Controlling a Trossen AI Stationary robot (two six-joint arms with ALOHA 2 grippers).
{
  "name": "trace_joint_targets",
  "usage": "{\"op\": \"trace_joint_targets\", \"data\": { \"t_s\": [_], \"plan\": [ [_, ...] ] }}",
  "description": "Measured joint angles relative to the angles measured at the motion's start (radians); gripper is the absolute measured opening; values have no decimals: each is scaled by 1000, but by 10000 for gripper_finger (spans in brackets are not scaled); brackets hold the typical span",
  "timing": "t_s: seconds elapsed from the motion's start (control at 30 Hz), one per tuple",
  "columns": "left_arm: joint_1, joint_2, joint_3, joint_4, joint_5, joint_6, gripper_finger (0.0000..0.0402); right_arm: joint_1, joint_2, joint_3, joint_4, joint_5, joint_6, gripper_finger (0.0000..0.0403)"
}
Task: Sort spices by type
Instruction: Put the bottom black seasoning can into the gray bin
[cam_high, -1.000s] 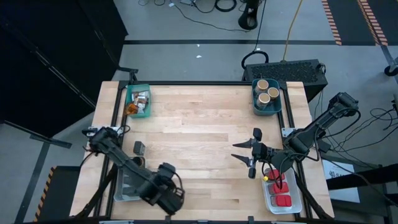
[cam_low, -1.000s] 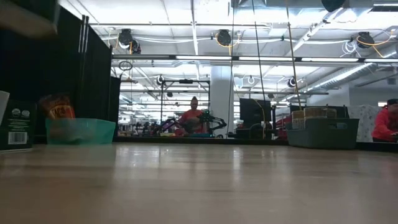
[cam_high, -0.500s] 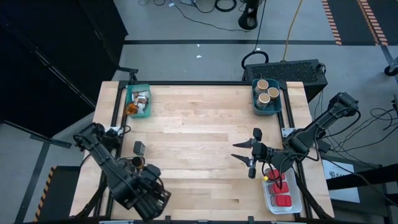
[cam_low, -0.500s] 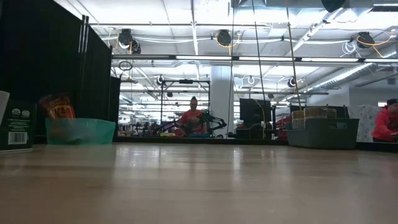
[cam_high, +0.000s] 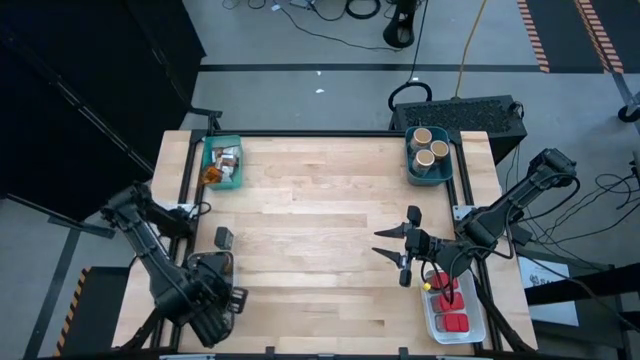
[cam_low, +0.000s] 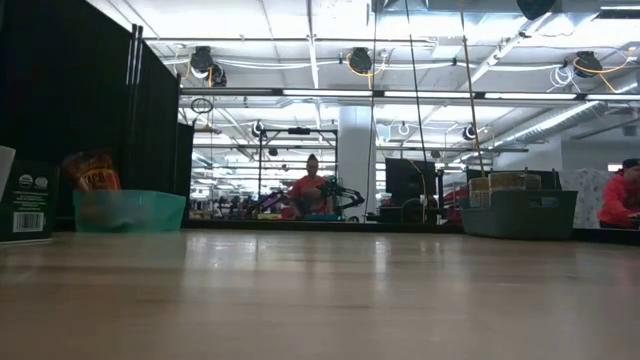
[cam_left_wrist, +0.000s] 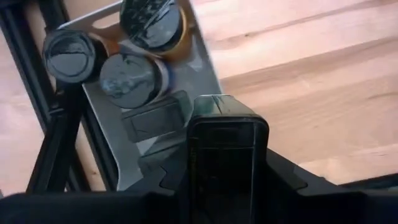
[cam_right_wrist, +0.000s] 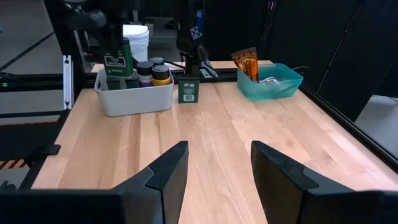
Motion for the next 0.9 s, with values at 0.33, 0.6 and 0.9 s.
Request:
{"op": "trace_joint_targets", "data": {
  "t_s": [0.33,0.6,0.9],
  "plan": [
    [-1,1,-63,2,6,-18,126,0,0,0,-5,0,-2,160],
    [3,1,-99,14,-14,-37,126,0,0,0,-5,0,-2,160],
    [4,1,-124,20,-9,-40,126,0,0,0,-9,0,-2,160]
  ]
}}
